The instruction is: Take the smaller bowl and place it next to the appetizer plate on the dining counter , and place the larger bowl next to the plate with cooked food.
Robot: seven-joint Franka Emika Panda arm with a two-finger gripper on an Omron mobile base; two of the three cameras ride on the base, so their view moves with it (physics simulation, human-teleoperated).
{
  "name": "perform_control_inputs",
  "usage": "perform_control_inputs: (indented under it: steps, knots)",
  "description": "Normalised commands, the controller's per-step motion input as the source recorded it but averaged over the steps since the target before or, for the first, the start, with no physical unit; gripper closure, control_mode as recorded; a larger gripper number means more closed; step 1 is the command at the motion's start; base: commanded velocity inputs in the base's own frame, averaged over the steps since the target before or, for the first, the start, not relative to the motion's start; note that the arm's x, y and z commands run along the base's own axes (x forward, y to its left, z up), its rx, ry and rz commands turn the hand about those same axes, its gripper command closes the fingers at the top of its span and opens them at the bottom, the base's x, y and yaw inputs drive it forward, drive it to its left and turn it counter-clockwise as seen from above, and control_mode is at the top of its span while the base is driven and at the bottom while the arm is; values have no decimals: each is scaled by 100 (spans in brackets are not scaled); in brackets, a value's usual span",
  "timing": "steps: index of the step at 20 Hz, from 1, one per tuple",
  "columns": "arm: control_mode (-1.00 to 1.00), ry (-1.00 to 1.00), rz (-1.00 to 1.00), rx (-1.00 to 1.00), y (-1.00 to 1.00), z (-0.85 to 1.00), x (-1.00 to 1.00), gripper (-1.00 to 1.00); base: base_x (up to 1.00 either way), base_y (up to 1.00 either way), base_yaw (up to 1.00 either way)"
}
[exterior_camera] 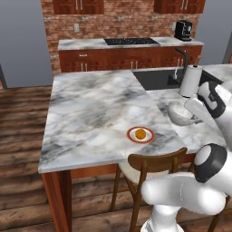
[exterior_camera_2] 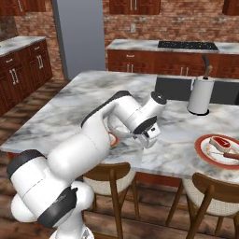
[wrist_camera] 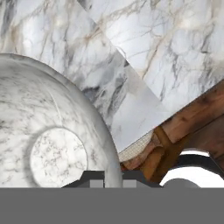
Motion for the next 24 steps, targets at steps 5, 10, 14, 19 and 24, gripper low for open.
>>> perform_control_inputs:
  steps: [5, 10, 14, 19, 24]
  knots:
    - [-100, 1, 0, -2, 0, -43, 50, 100, 0, 0, 0]
    - [-100, 9, 0, -10, 0, -20, 3, 100, 0, 0, 0]
    - [-100, 7, -1, -9, 4, -14, 4, 100, 0, 0, 0]
    - [-100, 0, -5, -8, 16, -31, 21, 100, 0, 0, 0]
    - [-100, 0, -3, -7, 1, -33, 28, 100, 0, 0, 0]
